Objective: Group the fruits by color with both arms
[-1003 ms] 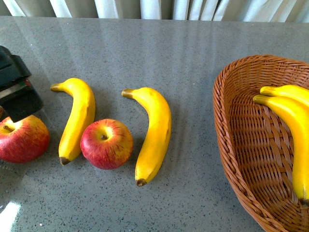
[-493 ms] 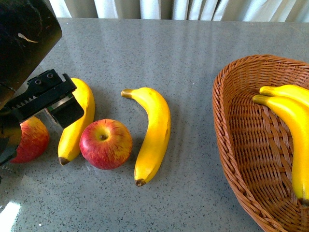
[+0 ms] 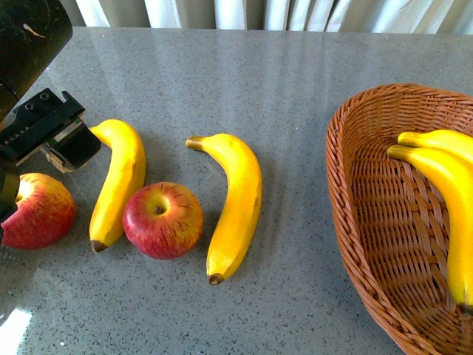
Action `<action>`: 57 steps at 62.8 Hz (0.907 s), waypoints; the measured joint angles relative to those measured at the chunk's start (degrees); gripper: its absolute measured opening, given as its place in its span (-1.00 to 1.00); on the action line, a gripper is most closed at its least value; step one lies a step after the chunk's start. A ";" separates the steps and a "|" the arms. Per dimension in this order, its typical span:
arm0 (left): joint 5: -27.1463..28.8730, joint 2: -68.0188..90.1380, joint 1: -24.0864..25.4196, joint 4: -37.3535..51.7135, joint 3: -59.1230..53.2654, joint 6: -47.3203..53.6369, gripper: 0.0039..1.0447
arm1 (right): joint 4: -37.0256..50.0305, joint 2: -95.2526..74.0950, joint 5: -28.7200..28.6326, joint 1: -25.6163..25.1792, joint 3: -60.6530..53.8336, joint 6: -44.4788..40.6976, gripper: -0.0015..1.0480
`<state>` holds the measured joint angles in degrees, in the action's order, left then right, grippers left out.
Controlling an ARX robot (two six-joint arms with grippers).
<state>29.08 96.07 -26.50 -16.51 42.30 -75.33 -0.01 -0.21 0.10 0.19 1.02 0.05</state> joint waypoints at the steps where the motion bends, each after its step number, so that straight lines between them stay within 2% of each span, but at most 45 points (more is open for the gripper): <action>1: -0.07 0.09 0.02 0.00 0.00 -0.09 0.83 | 0.00 0.00 0.00 0.00 0.00 0.00 0.82; 57: -3.96 7.48 4.37 1.90 2.84 -4.94 0.83 | 0.00 0.00 0.00 0.00 0.00 0.00 0.82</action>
<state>25.12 103.55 -22.13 -14.61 45.15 -80.27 -0.01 -0.21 0.10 0.19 1.02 0.05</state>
